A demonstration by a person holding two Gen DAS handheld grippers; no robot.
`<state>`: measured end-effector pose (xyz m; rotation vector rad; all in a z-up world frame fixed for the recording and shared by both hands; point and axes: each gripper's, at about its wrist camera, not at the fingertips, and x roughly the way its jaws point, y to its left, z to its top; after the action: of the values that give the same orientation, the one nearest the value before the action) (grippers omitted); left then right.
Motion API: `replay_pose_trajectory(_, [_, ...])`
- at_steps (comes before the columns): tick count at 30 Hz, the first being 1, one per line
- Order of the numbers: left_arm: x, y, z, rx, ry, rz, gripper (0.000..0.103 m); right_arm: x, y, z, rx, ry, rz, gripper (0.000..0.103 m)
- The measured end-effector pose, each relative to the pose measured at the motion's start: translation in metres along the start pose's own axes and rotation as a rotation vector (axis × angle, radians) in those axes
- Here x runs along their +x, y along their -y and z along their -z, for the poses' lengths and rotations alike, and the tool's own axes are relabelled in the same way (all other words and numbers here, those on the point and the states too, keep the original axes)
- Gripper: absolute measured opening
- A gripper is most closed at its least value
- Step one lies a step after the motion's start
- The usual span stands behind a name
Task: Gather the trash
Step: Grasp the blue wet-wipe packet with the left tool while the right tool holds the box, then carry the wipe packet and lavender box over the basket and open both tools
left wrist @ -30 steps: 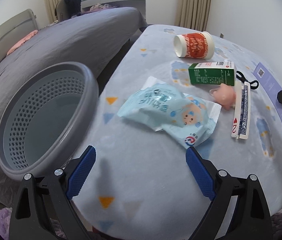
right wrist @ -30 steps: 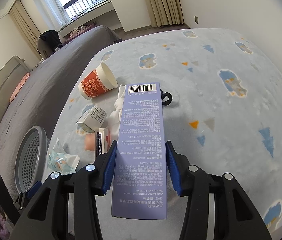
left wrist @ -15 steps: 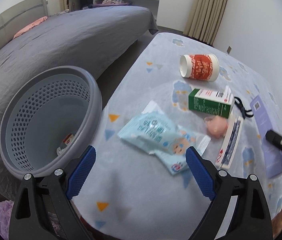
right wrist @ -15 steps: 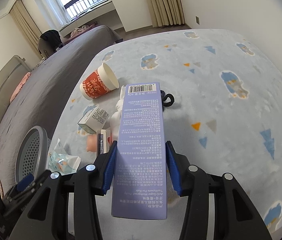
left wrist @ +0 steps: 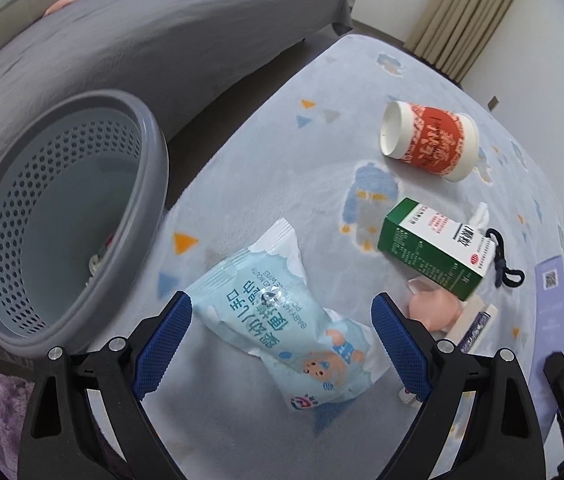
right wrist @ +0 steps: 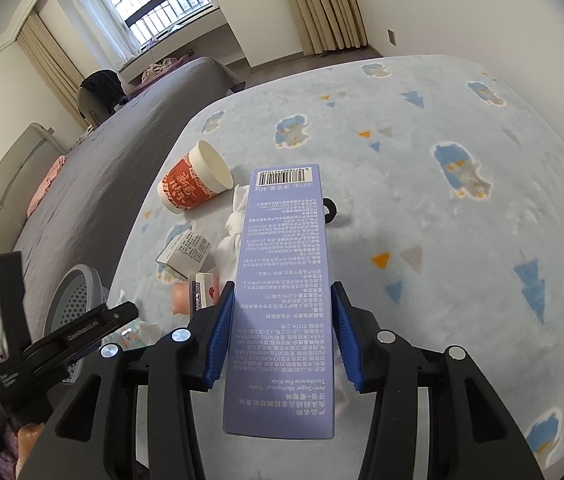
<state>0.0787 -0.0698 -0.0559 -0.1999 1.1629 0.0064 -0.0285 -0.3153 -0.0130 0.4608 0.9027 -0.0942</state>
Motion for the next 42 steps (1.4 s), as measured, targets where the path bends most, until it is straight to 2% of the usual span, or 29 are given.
replay_pose_trajectory(5, [0.012,-0.002,0.002,-0.011,-0.015,-0.025,0.09,-0.004,0.0,0.001,-0.001,0.004,-0.007,0.045])
replay_pose_trajectory(9, [0.02,-0.004,0.004,-0.017,-0.034,-0.014,0.087,-0.004,0.0,0.001,-0.001,0.002,-0.005,0.045])
replay_pose_trajectory(14, [0.016,-0.001,0.011,0.02,-0.011,0.022,0.069,-0.002,-0.001,0.0,-0.003,-0.002,-0.004,0.045])
replay_pose_trajectory(19, [0.007,-0.004,0.021,0.068,0.015,0.092,0.06,-0.001,-0.005,0.001,-0.011,-0.001,0.006,0.045])
replay_pose_trajectory(26, [-0.026,-0.009,0.028,0.161,0.113,0.088,0.058,-0.004,-0.017,0.0,-0.033,0.012,0.011,0.045])
replay_pose_trajectory(33, [-0.075,-0.029,0.025,0.251,0.262,0.074,0.058,-0.007,-0.048,0.002,-0.083,0.021,-0.022,0.045])
replay_pose_trajectory(37, [-0.091,-0.054,0.022,0.27,0.306,0.059,0.058,0.004,-0.074,0.002,-0.094,-0.017,-0.072,0.045])
replay_pose_trajectory(42, [-0.099,-0.097,0.005,0.236,0.337,0.033,0.058,0.011,-0.125,0.003,-0.17,-0.024,-0.117,0.045])
